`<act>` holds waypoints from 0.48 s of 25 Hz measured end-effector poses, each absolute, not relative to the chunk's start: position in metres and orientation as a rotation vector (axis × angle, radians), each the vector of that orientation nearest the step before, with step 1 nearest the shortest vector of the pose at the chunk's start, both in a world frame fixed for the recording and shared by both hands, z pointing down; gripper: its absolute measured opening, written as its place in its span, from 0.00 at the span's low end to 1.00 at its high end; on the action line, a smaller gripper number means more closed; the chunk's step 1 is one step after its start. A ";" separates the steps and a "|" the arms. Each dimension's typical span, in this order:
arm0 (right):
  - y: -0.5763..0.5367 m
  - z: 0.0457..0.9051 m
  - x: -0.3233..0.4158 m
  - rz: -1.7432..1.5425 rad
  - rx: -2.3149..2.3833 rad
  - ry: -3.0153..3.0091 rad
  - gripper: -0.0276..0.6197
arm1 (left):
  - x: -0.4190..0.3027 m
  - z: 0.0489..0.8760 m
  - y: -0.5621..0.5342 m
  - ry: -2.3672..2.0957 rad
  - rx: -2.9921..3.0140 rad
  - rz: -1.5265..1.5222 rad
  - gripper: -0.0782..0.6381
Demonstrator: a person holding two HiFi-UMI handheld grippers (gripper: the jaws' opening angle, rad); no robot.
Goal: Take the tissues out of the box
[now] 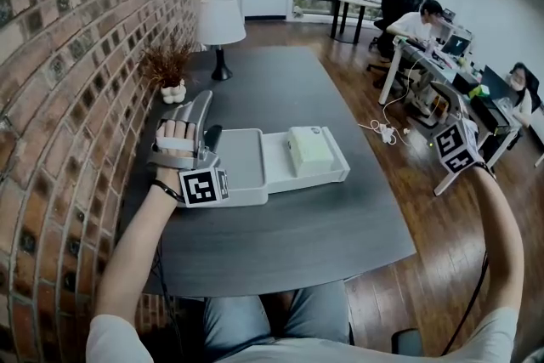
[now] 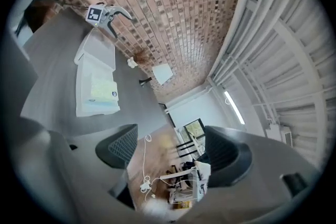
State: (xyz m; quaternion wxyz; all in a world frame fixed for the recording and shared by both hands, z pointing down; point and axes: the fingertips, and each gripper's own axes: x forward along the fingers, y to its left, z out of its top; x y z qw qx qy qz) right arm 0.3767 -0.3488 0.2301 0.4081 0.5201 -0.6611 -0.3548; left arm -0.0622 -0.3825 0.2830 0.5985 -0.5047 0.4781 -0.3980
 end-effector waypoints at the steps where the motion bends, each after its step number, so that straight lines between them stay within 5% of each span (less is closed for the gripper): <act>1: -0.353 0.228 0.371 -0.883 1.299 -1.688 0.66 | -0.064 0.282 -0.382 1.111 -1.170 -0.923 0.79; 12: -0.399 0.201 0.327 -0.685 1.217 -1.894 0.71 | -0.082 0.284 -0.383 1.129 -1.199 -0.934 0.79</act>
